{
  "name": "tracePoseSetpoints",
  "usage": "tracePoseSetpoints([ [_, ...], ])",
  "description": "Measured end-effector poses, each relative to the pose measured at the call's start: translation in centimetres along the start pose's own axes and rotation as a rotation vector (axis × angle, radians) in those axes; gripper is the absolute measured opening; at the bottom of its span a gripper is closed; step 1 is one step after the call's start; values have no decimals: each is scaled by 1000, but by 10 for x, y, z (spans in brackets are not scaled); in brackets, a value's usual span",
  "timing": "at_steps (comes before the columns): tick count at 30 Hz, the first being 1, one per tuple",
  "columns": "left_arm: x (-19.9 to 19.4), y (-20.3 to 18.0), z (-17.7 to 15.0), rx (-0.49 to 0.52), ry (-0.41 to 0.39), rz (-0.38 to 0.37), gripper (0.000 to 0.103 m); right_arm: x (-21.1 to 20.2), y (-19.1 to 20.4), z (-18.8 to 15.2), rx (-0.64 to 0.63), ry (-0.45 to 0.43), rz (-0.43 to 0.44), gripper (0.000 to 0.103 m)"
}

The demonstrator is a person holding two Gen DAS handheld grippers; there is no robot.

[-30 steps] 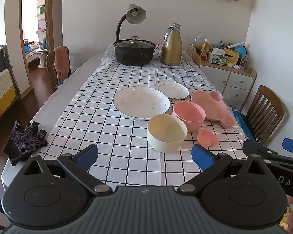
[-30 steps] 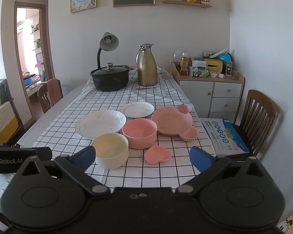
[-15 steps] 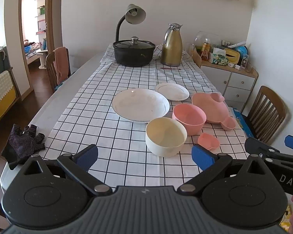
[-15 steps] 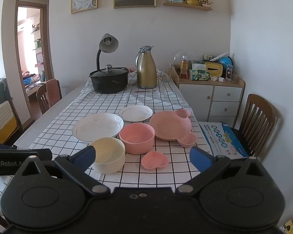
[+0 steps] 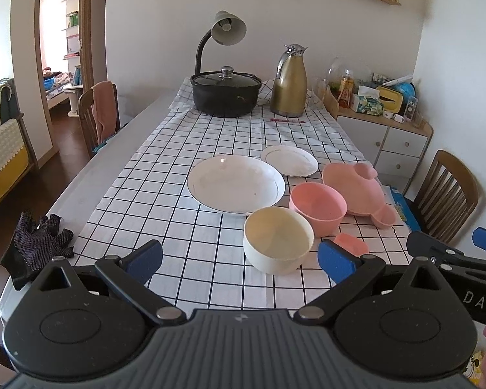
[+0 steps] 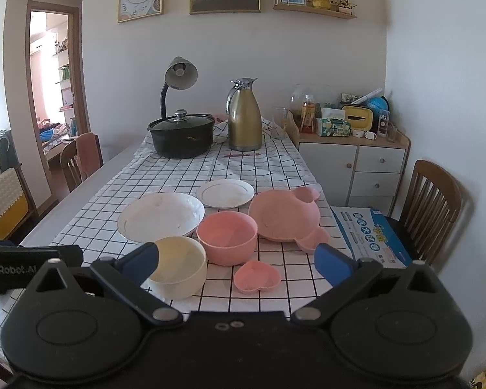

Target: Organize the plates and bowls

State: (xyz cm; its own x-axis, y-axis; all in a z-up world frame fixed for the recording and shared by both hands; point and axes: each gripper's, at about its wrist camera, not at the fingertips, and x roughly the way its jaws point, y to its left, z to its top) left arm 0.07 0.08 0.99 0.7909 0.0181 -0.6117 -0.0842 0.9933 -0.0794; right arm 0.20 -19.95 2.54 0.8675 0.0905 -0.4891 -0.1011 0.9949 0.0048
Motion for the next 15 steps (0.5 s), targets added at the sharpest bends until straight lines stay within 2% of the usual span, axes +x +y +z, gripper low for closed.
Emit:
tracePoseSetpoints([
  [15,25,-6,9,-14,24,0,103,23,-3,4,-48,27,18,102],
])
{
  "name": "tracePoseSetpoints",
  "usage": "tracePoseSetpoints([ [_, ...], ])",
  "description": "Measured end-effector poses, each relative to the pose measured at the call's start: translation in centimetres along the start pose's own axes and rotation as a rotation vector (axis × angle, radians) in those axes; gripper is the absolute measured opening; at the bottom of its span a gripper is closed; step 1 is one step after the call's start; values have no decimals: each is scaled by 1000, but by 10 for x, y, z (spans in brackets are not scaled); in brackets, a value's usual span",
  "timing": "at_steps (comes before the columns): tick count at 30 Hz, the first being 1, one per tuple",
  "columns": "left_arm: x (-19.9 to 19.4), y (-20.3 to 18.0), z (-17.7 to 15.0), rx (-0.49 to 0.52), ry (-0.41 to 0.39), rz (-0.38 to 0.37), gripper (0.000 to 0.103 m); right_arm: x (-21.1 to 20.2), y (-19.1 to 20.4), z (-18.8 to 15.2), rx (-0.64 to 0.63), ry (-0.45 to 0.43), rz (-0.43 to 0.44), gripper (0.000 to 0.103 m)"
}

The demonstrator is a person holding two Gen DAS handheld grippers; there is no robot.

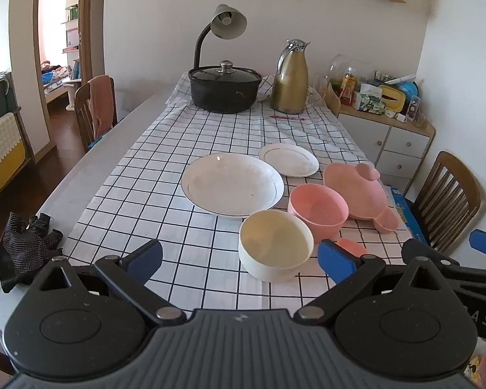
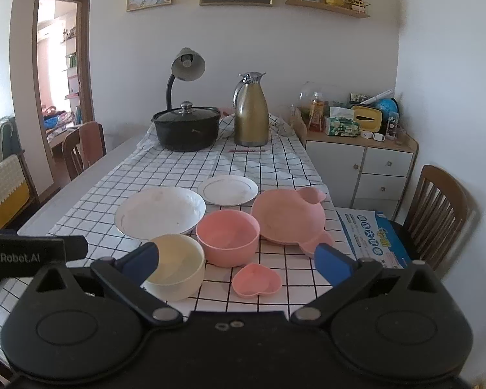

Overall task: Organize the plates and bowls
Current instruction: 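Move both grippers forward to the rim of the cream bowl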

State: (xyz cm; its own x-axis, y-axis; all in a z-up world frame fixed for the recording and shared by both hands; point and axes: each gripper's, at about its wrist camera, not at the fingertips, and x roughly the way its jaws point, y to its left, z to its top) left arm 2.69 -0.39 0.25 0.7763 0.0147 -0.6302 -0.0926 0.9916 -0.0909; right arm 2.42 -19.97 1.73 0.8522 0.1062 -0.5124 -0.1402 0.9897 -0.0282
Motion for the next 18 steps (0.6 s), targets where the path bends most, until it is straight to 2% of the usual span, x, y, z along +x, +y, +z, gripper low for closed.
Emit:
tracePoseSetpoints([
  [7,27,-5,2,5,44,4,103,28,-14,6,9,60,37,102],
  [15,61,-8,5,5,94,19,103,66,-21,10,-44,111,69,101],
  [18,75,-6,6,0,120,30,103,85,-22,12,-57,155,98,96],
])
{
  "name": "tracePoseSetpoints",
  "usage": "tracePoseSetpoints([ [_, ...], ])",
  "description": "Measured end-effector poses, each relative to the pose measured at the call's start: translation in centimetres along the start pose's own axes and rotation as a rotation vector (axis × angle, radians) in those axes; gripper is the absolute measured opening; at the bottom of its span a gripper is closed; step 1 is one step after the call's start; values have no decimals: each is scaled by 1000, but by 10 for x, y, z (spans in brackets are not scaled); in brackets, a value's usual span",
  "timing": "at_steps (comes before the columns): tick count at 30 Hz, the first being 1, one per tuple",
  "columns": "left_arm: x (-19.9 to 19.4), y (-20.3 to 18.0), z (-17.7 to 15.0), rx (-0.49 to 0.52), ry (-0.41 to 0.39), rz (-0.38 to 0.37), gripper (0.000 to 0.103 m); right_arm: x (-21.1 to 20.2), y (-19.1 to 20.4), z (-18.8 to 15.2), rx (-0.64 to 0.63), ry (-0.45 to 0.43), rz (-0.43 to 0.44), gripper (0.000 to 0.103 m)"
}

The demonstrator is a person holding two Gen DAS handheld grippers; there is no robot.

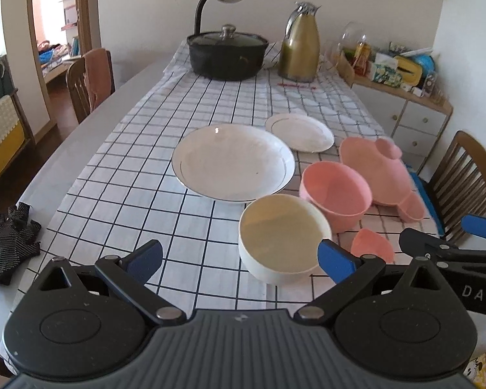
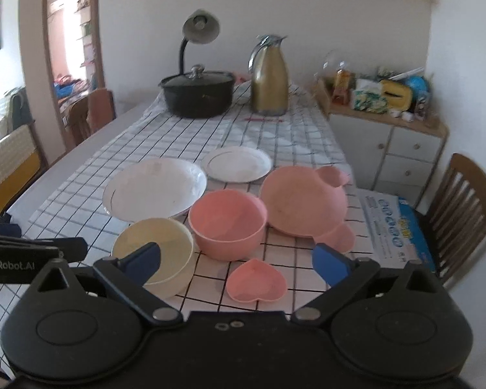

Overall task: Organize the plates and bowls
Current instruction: 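Move both grippers forward to the rim of the cream bowl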

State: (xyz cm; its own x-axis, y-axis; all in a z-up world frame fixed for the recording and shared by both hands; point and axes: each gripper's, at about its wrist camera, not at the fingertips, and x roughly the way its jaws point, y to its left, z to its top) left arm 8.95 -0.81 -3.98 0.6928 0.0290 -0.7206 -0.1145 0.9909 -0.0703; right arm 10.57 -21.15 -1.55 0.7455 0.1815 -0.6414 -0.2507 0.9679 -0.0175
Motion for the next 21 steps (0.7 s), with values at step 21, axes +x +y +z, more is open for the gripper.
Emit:
tracePoseSetpoints([
  [21,96,12,26,-16,218,-29,81,109,0,21,77,310,133,67],
])
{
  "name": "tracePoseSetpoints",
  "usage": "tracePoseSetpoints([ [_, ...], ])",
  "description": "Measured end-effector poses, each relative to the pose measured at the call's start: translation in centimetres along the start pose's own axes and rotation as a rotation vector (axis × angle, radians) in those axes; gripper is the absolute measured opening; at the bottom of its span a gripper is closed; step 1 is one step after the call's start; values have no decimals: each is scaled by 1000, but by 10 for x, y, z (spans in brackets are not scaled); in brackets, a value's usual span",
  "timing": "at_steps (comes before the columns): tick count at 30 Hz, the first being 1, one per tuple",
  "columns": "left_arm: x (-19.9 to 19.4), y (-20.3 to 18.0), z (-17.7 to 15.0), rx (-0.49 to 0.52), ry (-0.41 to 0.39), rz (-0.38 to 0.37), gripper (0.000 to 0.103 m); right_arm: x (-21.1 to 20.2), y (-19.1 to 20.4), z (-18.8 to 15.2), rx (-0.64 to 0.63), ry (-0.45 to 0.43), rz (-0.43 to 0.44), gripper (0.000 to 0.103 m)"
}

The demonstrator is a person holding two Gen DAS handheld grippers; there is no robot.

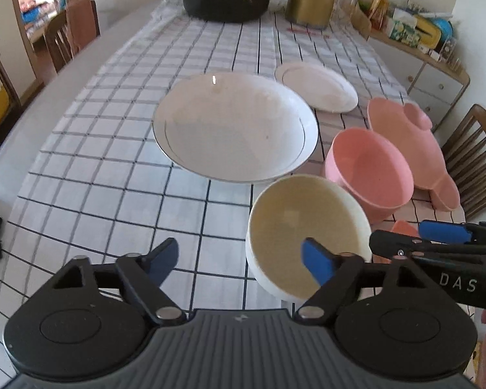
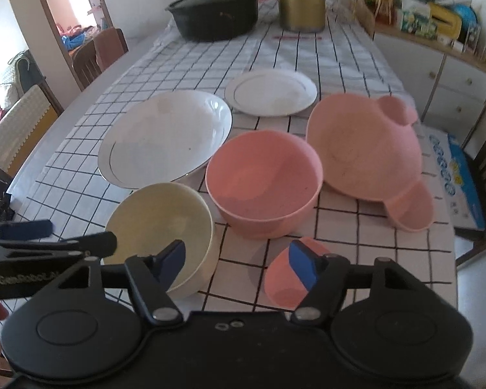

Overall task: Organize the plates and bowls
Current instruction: 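Move both grippers forward to the rim of the cream bowl, then close the left gripper on the cream bowl rim while the right gripper also grips it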

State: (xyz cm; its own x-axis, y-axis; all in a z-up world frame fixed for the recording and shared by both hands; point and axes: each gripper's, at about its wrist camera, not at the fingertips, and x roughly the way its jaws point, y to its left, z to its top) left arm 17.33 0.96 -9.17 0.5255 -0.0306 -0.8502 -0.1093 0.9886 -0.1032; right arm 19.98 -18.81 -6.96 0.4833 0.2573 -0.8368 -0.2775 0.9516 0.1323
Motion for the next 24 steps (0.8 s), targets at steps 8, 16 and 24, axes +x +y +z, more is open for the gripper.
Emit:
tracePoseSetpoints([
  [8,17,6,7,-34,51,-12,76,24,2,6,41,79,37,46],
  [16,27,6,11,-44,97,-54,39,28,3,6,77,114,41,32],
  [24,33,10,11,-72,128,-77,19,31,7,5,76,134,50,13],
])
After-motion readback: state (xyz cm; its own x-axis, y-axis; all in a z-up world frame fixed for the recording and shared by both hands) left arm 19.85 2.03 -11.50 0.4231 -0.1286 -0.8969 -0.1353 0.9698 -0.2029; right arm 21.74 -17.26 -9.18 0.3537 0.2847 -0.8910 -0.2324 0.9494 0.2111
